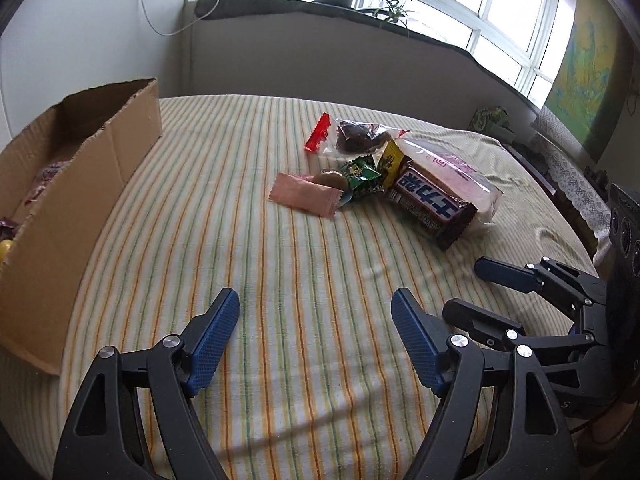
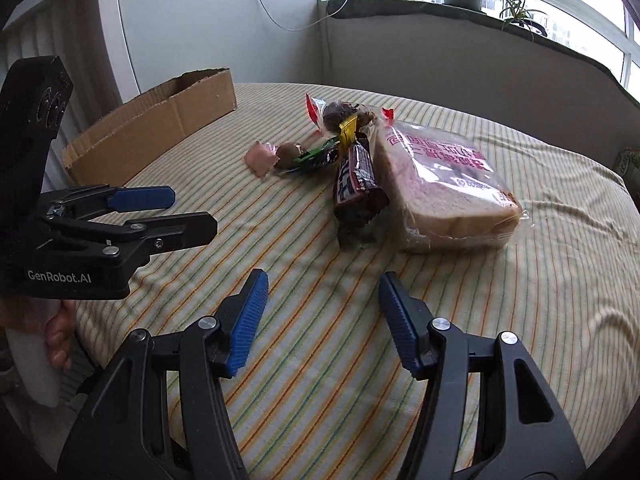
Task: Organize snacks
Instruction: 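Grasp the pink wrapped candy with the left tool while the right tool grasps a dark wrapped candy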
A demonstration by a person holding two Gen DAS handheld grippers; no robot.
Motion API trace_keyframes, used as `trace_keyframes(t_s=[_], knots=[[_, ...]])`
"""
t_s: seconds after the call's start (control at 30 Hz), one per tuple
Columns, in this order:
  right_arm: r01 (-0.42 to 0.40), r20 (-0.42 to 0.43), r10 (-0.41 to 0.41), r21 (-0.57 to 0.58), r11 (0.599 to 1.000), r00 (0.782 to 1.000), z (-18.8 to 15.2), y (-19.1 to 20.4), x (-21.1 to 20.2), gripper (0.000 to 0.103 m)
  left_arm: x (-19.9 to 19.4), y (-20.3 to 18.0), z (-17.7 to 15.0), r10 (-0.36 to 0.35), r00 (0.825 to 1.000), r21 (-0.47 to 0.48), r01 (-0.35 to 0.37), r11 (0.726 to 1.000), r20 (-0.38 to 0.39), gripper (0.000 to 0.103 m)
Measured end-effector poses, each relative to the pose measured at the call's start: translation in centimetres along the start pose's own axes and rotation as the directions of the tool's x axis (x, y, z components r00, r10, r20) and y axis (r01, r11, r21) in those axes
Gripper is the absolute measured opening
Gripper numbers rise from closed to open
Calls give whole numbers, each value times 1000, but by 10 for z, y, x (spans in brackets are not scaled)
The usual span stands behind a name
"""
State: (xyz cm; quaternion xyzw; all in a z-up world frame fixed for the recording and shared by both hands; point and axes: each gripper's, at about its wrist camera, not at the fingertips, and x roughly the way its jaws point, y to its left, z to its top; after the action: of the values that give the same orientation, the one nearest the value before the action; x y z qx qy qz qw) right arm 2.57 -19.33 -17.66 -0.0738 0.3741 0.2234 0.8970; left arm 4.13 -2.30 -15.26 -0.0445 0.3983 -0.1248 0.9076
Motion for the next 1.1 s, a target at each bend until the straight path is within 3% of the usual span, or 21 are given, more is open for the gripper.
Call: trace_keyframes(t_s=[0.3,0.6,0.63,0.67,0.73,0.97,1.0,1.03,1.1], knots=[[-22,11,22,-5,1000,1000,33,-10,16,60,18,10,38,10,1000,-39,-10,999,10,78],[-49,-22,50,44,998,998,53,-35,35,60,49,12,54,9,999,-55,-12,998,-52,78],[-60,-27,62,53,997,998,54,-37,38,55,52,12,56,9,998,-55,-12,998,-55,78],[-67,-35,69,61,996,997,54,-39,40,37,54,13,58,11,998,-56,-14,998,-59,78],[-74,-42,77,80,994,996,53,-42,42,25,57,12,60,6,998,-51,-9,999,-61,78],[-96,-2,96,75,993,995,50,-41,33,23,54,19,60,14,999,-66,-17,998,-40,51],[-94,4,94,74,993,996,49,-40,31,20,53,20,60,12,999,-68,-14,998,-36,46],[-94,8,93,72,993,996,49,-39,30,7,52,21,59,6,999,-70,-8,998,-33,43],[-89,22,87,73,993,996,47,-39,26,7,50,22,58,-9,1000,-70,7,998,-30,38]])
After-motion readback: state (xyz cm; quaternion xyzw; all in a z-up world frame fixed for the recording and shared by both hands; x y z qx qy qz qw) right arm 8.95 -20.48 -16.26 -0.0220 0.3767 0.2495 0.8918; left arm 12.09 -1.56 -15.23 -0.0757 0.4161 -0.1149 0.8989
